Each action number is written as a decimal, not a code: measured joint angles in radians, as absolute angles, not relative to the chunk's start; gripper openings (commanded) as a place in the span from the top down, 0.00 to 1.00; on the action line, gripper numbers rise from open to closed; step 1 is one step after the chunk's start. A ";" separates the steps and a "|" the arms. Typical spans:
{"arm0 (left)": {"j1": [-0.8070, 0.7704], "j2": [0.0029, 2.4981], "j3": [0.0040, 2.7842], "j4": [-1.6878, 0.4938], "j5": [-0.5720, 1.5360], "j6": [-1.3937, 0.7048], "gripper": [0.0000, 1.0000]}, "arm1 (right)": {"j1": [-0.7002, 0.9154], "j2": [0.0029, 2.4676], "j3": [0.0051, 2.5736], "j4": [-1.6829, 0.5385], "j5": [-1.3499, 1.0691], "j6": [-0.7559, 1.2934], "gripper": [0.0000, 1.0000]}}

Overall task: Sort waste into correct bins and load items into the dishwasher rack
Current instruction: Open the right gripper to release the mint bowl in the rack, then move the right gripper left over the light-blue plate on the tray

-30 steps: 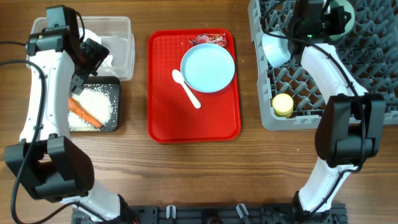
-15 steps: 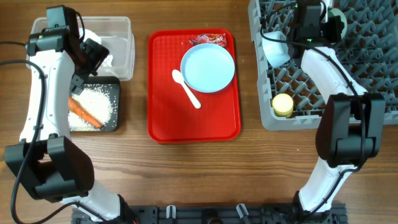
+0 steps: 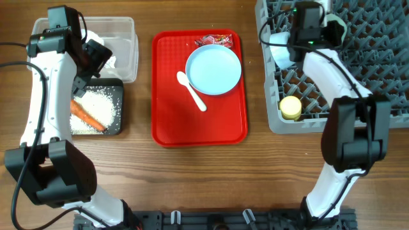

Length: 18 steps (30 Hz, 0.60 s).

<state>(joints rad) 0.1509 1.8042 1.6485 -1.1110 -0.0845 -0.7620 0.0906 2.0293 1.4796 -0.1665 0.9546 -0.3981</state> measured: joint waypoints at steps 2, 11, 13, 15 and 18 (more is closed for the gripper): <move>0.151 1.804 1.649 -1.111 -0.084 -0.762 0.00 | 0.117 2.029 1.479 -0.189 0.947 -0.403 0.29; 0.151 1.804 1.649 -1.111 -0.084 -0.762 0.00 | 0.201 2.023 1.479 -0.208 0.987 -0.421 0.00; 0.151 1.804 1.649 -1.111 -0.084 -0.762 0.00 | 0.209 2.023 1.479 -0.199 0.999 -0.421 0.00; 0.151 1.804 1.649 -1.111 -0.084 -0.762 0.00 | 0.214 2.023 1.479 -0.189 1.005 -0.421 0.00; 0.151 1.804 1.649 -1.111 -0.084 -0.762 0.00 | 0.220 2.022 1.478 -0.154 1.015 -0.421 0.00</move>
